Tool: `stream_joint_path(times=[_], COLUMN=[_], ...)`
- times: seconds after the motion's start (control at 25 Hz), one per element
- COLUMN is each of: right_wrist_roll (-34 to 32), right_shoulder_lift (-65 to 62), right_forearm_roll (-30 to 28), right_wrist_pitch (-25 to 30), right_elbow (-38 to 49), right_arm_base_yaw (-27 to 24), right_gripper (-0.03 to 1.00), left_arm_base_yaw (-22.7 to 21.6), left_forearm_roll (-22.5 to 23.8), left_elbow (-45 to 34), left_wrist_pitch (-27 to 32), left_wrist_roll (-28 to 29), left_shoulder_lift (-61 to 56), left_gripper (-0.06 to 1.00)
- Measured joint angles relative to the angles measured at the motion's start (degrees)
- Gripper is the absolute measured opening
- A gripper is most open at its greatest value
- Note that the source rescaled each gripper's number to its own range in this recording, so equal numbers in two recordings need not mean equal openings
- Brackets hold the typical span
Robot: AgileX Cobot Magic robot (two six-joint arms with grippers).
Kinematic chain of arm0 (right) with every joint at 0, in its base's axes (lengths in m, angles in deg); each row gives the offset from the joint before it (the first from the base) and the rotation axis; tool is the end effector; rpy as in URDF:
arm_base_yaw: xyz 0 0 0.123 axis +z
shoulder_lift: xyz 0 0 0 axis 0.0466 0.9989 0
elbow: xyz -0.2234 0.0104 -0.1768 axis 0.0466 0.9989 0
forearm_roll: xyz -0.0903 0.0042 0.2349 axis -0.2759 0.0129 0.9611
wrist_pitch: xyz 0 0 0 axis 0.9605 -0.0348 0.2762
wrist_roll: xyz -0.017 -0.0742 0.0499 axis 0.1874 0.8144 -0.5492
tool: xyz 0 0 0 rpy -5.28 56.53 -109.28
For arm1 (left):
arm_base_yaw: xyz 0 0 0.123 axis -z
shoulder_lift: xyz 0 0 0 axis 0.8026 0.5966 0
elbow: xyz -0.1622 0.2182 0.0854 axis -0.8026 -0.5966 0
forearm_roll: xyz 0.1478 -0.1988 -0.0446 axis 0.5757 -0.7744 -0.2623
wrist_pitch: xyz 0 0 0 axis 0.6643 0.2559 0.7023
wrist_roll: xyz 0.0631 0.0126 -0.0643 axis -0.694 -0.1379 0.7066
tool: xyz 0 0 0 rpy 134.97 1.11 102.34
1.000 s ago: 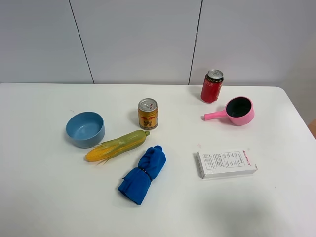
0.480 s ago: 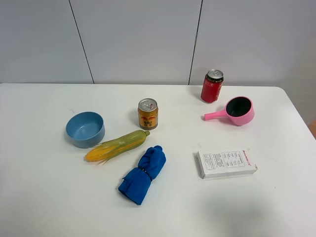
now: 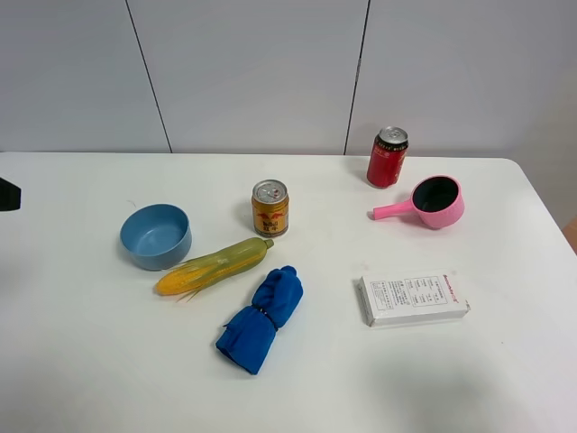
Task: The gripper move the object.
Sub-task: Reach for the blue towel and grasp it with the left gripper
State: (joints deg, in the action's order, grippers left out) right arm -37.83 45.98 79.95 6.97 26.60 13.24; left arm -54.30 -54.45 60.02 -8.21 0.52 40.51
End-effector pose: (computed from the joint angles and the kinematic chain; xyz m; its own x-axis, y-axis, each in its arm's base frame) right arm -0.0039 -0.0142 0.2744 -0.4714 0.0974 -0.8765 0.0318 0.9951 0.0935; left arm 0.1570 -0.0073 0.3373 -0.7505 -0.0080 -0.6608 0.0583 0.9952 -0.0783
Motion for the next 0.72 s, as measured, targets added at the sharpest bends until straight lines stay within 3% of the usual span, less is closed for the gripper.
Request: stream_joint_path(times=[0.2,0.72], right_wrist_roll=[0.0,0.0], right_shoulder_lift=[0.0,0.0], right_forearm_roll=[0.0,0.0], right_wrist_pitch=[0.0,0.0], right_elbow=[0.0,0.0], right_arm_base_yaw=[0.0,0.0], right_gripper=[1.00,1.00], left_arm_base_yaw=[2.3,31.4], left_forearm_roll=[-0.3,1.8], left_elbow=[0.0,3.5], left_wrist_pitch=[-0.7,-7.1], left_wrist_roll=[1.7,10.8], left_shoulder_lift=[5.4,25.5], left_gripper=[0.88,0.88])
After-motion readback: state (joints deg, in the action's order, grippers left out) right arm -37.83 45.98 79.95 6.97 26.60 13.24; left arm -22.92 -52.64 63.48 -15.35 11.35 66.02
